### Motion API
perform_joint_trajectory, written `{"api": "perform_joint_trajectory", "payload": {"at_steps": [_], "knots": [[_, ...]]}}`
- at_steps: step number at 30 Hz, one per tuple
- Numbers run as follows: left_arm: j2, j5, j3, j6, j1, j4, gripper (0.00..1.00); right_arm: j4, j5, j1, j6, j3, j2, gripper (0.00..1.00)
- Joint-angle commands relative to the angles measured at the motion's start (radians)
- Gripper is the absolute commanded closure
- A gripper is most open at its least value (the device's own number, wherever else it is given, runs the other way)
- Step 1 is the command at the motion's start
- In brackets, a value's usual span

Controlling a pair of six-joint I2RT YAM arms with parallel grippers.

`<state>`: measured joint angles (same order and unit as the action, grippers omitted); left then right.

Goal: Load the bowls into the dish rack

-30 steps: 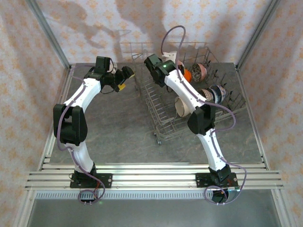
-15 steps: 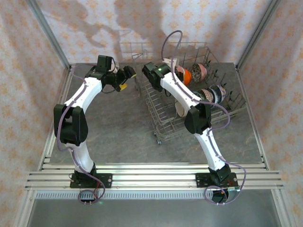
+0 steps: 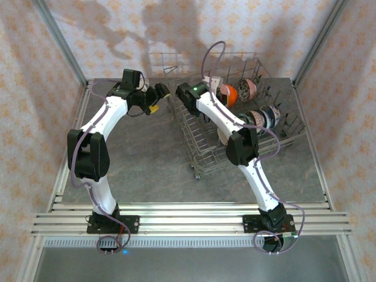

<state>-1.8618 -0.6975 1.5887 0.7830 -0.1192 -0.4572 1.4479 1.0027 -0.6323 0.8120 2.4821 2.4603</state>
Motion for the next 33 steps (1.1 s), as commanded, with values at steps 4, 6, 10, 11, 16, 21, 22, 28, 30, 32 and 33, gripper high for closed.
{"api": "perform_joint_trajectory", "payload": {"at_steps": [4, 6, 10, 11, 16, 21, 22, 28, 30, 32, 33], "knots": [[0.045, 0.022, -0.034, -0.028, -0.007, -0.015, 0.11, -0.038, 0.074, -0.004, 0.056, 0.063, 0.036, 1.00], [0.051, 0.022, -0.044, -0.028, -0.007, -0.015, 0.11, -0.043, 0.074, -0.004, 0.060, 0.083, 0.054, 1.00], [0.069, 0.026, -0.056, -0.031, -0.007, -0.019, 0.11, -0.078, 0.077, -0.007, 0.058, 0.098, 0.069, 1.00], [0.071, 0.027, -0.056, -0.033, -0.007, -0.021, 0.11, -0.085, 0.079, -0.006, 0.060, 0.098, 0.072, 1.00], [0.081, 0.031, -0.061, -0.038, -0.007, -0.028, 0.10, -0.115, 0.083, -0.012, 0.051, 0.099, 0.085, 1.00], [0.074, 0.025, -0.055, -0.041, -0.007, -0.028, 0.10, -0.167, 0.074, -0.019, 0.018, 0.097, 0.093, 1.00], [0.071, 0.023, -0.052, -0.043, -0.006, -0.028, 0.11, -0.169, 0.074, -0.018, 0.012, 0.104, 0.099, 1.00], [0.075, 0.062, 0.010, -0.081, 0.004, 0.002, 0.10, -0.127, 0.072, -0.018, 0.056, 0.106, 0.067, 1.00], [0.063, 0.075, 0.058, -0.090, 0.014, 0.007, 0.10, -0.126, 0.053, -0.018, 0.055, 0.095, 0.046, 1.00], [0.043, 0.086, 0.106, -0.099, 0.025, 0.007, 0.09, -0.126, 0.040, -0.018, 0.048, 0.086, 0.030, 1.00], [0.030, 0.088, 0.135, -0.107, 0.031, 0.003, 0.09, -0.123, 0.036, -0.018, 0.043, 0.086, 0.023, 1.00]]}}
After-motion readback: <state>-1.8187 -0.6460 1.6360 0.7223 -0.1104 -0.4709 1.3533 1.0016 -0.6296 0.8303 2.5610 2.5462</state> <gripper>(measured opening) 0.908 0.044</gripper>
